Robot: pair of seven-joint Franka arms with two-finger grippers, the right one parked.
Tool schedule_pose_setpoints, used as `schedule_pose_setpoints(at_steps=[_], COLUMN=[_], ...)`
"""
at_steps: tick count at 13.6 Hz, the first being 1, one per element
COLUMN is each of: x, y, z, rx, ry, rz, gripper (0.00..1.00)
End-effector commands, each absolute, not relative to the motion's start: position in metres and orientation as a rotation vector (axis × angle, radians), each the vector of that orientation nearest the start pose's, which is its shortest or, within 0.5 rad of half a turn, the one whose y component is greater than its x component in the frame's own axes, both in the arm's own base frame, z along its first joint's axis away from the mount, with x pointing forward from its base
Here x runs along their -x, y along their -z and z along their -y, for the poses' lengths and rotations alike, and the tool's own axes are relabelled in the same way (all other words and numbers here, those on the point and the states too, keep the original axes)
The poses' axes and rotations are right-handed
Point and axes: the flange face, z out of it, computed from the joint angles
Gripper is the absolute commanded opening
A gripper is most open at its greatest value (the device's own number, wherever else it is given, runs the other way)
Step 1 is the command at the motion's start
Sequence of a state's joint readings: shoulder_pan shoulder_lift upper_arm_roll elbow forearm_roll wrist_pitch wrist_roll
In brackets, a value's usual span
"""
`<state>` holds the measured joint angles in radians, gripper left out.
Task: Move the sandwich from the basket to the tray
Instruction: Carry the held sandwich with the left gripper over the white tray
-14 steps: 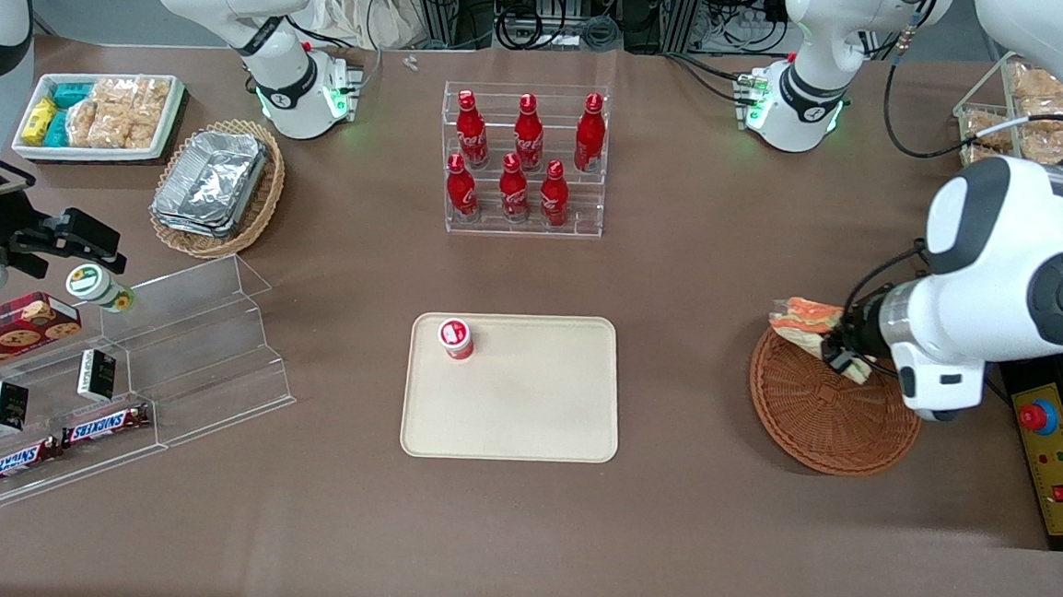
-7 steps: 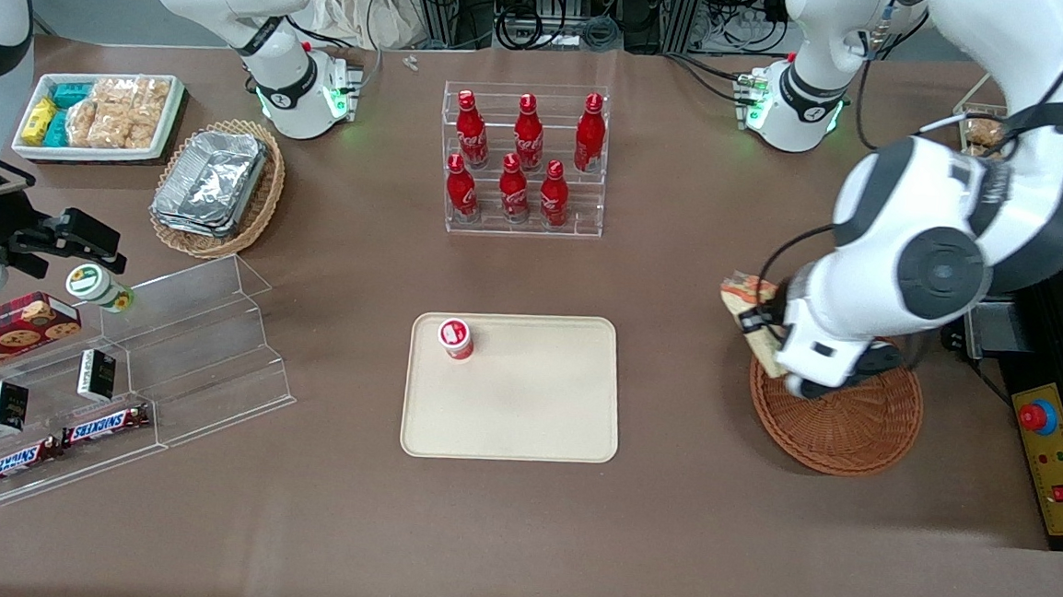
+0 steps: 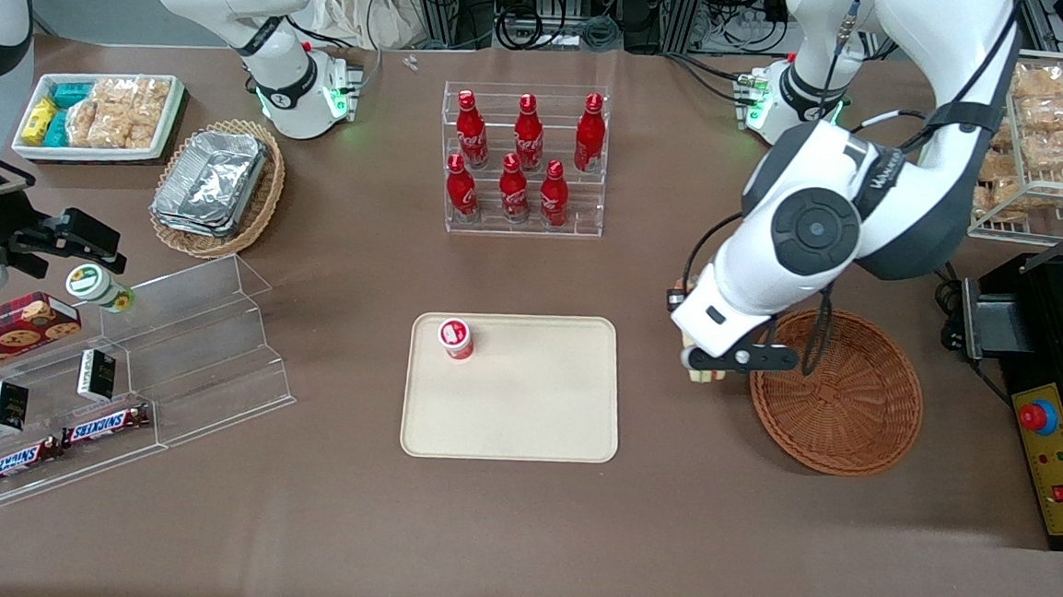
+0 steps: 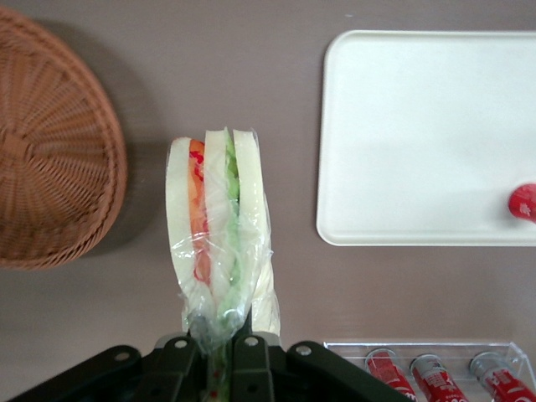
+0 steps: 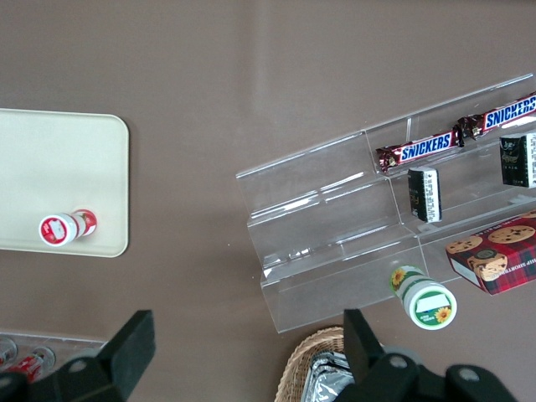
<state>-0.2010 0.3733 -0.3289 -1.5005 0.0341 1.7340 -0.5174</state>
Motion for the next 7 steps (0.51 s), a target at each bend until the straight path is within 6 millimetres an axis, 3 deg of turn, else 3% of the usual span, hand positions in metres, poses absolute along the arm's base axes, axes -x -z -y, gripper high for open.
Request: schedule_pose_setpoints(at_steps=[1,7], x=[-0.578,-0.599], y=[-0.423,-0.356], z=[0.338,0.388], rx=[3.123,3.176], ry=[-0.24,-0.257], rz=[-0.155,-0.311], gripper=[0.07,0.07])
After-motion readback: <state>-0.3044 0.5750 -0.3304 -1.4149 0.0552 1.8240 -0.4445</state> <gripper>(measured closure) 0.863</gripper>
